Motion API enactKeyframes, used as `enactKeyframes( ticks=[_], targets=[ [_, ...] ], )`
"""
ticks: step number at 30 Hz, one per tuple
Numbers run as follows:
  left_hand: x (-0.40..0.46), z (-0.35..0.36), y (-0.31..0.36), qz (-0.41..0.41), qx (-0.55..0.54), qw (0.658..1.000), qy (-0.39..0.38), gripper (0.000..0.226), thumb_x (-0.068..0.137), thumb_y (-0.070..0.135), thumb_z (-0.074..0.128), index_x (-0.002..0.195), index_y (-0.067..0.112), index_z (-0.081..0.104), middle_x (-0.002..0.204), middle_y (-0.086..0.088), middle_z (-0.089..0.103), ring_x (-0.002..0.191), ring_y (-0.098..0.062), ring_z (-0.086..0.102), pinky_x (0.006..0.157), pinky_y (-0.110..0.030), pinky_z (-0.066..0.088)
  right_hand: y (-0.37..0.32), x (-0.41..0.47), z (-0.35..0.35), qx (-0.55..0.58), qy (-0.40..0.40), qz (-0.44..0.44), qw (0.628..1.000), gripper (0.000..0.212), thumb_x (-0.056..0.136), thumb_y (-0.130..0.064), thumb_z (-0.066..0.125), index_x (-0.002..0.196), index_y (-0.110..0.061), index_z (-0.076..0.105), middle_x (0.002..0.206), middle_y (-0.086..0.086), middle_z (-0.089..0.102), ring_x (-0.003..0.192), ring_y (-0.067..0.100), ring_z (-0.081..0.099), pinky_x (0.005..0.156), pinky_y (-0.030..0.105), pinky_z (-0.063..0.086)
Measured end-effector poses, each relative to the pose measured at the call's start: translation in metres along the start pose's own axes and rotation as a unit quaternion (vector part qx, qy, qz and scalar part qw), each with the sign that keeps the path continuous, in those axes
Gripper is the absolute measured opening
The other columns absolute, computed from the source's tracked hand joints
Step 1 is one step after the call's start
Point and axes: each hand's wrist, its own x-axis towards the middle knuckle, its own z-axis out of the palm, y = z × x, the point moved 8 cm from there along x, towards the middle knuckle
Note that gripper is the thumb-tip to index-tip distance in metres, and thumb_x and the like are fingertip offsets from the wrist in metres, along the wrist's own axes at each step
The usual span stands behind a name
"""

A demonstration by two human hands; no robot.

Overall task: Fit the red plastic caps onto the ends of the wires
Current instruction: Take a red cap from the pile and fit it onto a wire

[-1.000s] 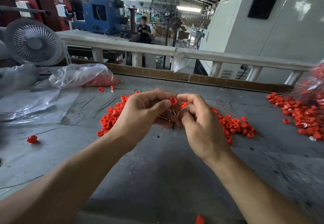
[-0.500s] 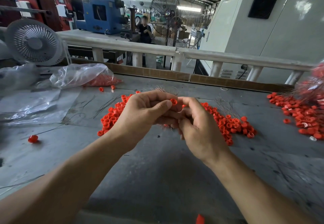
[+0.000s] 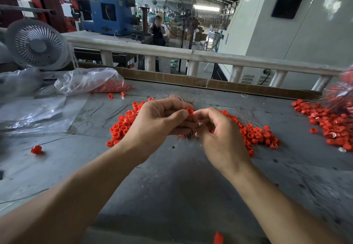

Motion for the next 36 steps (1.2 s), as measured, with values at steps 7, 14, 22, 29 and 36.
enactKeyframes(
  ticks=[7, 14, 22, 29, 36],
  targets=[
    [-0.001, 0.001, 0.002, -0.005, 0.01, 1.0, -0.001, 0.016, 0.099, 0.003, 0.059, 0.108, 0.007, 0.072, 0.098, -0.015, 0.078, 0.095, -0.029, 0.076, 0.083, -0.036, 0.063, 0.001, 0.0, 0.002, -0.006, -0.004, -0.006, 1.0, 0.025, 0.094, -0.006, 0.062, 0.097, -0.03, 0.071, 0.084, -0.023, 0.07, 0.076, -0.003, 0.066, 0.06, 0.008, 0.046],
    [-0.003, 0.002, 0.002, -0.01, 0.032, 0.999, 0.009, 0.016, 0.099, 0.002, 0.059, 0.105, 0.008, 0.073, 0.095, -0.014, 0.079, 0.091, -0.026, 0.077, 0.08, -0.033, 0.063, 0.005, 0.0, 0.005, -0.013, -0.029, 0.011, 0.999, 0.026, 0.094, -0.007, 0.059, 0.094, -0.029, 0.073, 0.083, -0.017, 0.074, 0.076, 0.002, 0.069, 0.064, 0.021, 0.054],
    [-0.003, 0.003, 0.001, -0.017, 0.042, 0.999, 0.003, 0.016, 0.099, 0.0, 0.059, 0.108, 0.005, 0.071, 0.095, -0.014, 0.078, 0.091, -0.028, 0.077, 0.079, -0.034, 0.063, 0.006, -0.002, 0.01, -0.007, -0.057, 0.036, 0.998, 0.021, 0.084, -0.026, 0.05, 0.088, -0.031, 0.071, 0.073, -0.011, 0.07, 0.065, 0.01, 0.065, 0.059, 0.039, 0.056],
    [-0.002, 0.004, -0.002, -0.025, 0.057, 0.998, 0.001, 0.016, 0.1, 0.0, 0.059, 0.106, 0.006, 0.072, 0.094, -0.013, 0.079, 0.09, -0.026, 0.077, 0.076, -0.03, 0.062, 0.011, -0.003, 0.013, -0.011, -0.076, 0.055, 0.995, 0.019, 0.081, -0.028, 0.05, 0.086, -0.03, 0.069, 0.075, -0.004, 0.071, 0.069, 0.018, 0.067, 0.06, 0.052, 0.055],
    [-0.002, 0.003, -0.003, -0.03, 0.076, 0.997, -0.002, 0.017, 0.1, 0.001, 0.059, 0.103, 0.01, 0.074, 0.092, -0.012, 0.079, 0.089, -0.026, 0.077, 0.078, -0.032, 0.063, 0.011, -0.005, 0.013, -0.018, -0.084, 0.063, 0.994, 0.017, 0.083, -0.025, 0.052, 0.084, -0.027, 0.068, 0.073, -0.004, 0.07, 0.067, 0.018, 0.066, 0.06, 0.051, 0.055]
  ],
)
